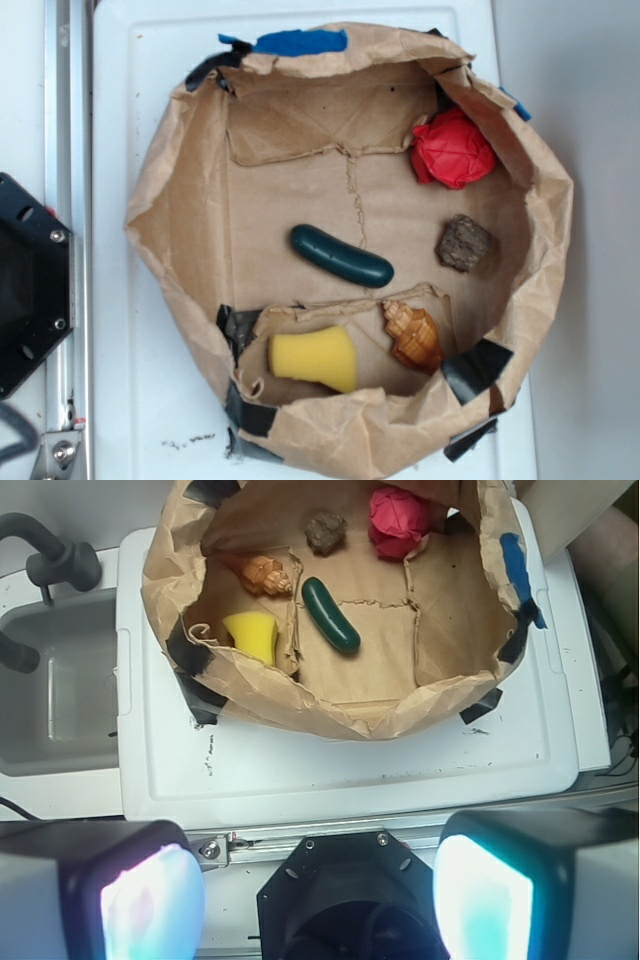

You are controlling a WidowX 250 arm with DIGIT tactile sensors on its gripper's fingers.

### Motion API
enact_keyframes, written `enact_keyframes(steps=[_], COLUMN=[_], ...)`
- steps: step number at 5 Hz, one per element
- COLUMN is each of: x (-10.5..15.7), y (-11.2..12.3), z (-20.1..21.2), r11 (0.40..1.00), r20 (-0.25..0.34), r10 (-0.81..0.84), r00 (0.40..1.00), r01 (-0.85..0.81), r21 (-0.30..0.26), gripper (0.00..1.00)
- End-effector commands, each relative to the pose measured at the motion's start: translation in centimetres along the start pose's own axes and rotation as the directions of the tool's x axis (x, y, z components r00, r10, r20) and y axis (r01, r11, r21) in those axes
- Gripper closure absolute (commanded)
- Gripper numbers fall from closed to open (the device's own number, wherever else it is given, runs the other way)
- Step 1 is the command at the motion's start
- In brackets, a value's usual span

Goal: Grab the plastic pickle.

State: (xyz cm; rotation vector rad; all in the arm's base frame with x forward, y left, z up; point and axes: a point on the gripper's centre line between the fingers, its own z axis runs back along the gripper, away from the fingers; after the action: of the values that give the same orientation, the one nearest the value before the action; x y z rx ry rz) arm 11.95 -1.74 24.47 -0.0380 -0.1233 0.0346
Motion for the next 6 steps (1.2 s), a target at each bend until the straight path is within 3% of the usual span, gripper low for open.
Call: enact_keyframes(steps=[1,3,6], x=[0.0,2.9,9.2], y=[0.0,0.1,-0.9], z=[0.0,-1.2,-4.0], r11=[1.000,0.990,0.931], r20=[0.000,0.033,-0.020], r10=[0.000,-0.142,-0.350], r00=[1.000,0.989,0.936], r01=[0.000,0.143,0.346], r21=[0.000,-0.016,-0.113], gripper=[0.00,0.00,0.00])
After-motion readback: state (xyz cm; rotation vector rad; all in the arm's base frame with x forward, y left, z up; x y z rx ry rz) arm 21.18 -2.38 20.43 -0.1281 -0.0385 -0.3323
